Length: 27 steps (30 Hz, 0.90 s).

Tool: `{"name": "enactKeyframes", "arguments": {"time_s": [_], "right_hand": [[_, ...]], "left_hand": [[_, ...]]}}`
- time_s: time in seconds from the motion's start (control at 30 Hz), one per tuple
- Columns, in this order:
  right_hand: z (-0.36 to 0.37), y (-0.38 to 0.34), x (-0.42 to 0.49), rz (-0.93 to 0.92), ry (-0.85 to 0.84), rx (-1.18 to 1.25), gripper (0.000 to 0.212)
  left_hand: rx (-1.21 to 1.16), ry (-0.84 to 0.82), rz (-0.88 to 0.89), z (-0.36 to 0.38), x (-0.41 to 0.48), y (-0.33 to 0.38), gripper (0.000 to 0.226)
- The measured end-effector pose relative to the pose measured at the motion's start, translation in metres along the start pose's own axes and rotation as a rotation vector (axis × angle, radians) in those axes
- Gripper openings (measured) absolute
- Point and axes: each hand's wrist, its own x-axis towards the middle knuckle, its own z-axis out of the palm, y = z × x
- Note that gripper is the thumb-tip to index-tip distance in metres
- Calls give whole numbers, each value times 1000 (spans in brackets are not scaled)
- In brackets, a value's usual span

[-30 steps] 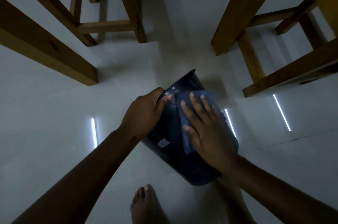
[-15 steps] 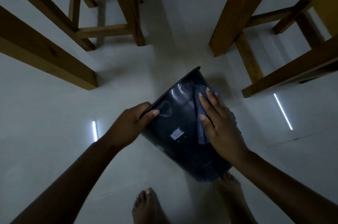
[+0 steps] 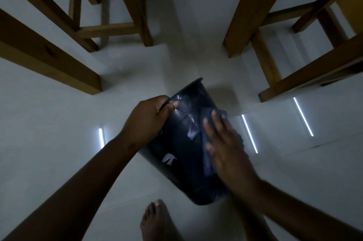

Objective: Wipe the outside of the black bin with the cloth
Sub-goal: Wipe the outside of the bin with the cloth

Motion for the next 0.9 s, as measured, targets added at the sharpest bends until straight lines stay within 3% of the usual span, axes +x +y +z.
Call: {"name": "enactKeyframes", "arguments": {"time_s": [0.13,0.23,0.3,0.4,0.5,0.63,0.7,0.83,0.9], "right_hand": [[4,-13,8,-269,9,-146,62],[-11,1,36,-42,18,103,55],[-10,-1,20,74,18,114,55],[4,-16,-14,-77,-31,-127,60],[6,-17,3,-197,-11,-219,63],[-12,-4,27,75,32,136,54],[-9,-5,10,130,20,109,54],[8,-21,-10,-190,-90,-232,63],[3,-21,11,-261,-51,-269,60]], "left_hand": [[40,14,53,1,8,7,37],[44,0,52,3,8,11,39],[48,8,38,4,6,11,38],[55,17,37,6,5,8,39],[56,15,50,6,9,9,39],[37,-17,41,7,12,13,39],[41,-6,39,6,9,13,41],[52,10,41,7,10,9,41],[37,3,43,8,12,10,35]]}}
